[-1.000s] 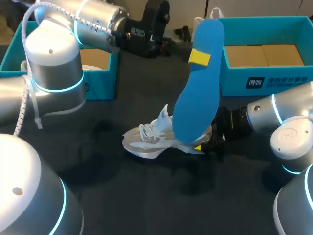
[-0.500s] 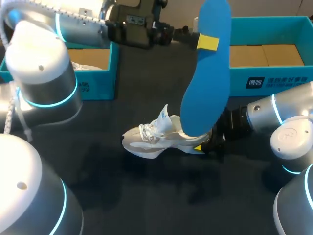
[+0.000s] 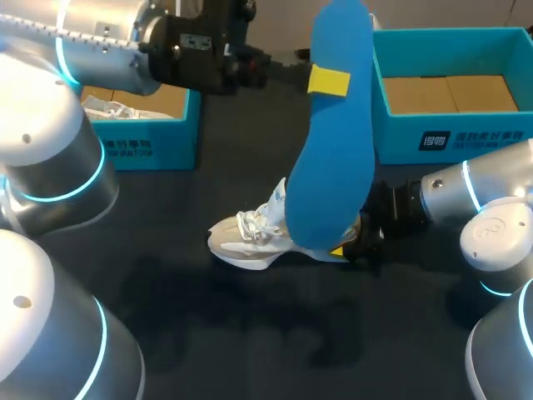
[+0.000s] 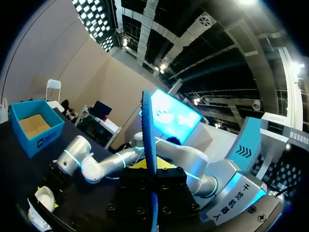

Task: Take the shoe out of the shoebox, open the shoe tongue, remove and reinsert the insole, then place the shoe into the shoebox

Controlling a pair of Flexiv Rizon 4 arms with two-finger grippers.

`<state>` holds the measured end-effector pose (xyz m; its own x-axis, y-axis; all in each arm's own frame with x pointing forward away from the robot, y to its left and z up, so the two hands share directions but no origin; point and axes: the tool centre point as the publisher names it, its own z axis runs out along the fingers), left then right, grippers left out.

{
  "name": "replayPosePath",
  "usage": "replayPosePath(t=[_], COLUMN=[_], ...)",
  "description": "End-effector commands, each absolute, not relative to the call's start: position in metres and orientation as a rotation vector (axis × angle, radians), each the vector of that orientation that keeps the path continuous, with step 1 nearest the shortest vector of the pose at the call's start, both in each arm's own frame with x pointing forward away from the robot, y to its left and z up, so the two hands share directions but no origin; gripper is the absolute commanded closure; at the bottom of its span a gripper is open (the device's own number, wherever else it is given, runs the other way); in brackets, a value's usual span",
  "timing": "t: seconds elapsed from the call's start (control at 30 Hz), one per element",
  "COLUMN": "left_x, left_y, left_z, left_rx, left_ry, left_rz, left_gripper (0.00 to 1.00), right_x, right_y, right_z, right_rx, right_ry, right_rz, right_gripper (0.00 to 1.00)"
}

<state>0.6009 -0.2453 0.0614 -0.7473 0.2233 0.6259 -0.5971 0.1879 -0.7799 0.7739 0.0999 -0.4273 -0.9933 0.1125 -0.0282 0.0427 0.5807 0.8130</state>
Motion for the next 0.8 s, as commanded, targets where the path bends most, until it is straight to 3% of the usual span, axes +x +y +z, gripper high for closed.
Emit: replayPosePath(t=[0.03,0.8], left_x=[0.5937,0.5892], left_y=[-0.2355,-0.2283], left_z=[0.0568,0.0515], left_rx=[0.355,0.367], left_ry=[-1.809,-1.777], left_rz=[1.645,1.621], left_gripper=[1.00,1.00], right_x=[0.7745,0.7745], right_y=[0.1018,0.1018], right_z=[-0.4311,-0.4311], right_rx=[0.134,0.134], right_ry=[2.728,2.728], right_rz=[1.391,1.391], right_gripper=[1.00,1.00])
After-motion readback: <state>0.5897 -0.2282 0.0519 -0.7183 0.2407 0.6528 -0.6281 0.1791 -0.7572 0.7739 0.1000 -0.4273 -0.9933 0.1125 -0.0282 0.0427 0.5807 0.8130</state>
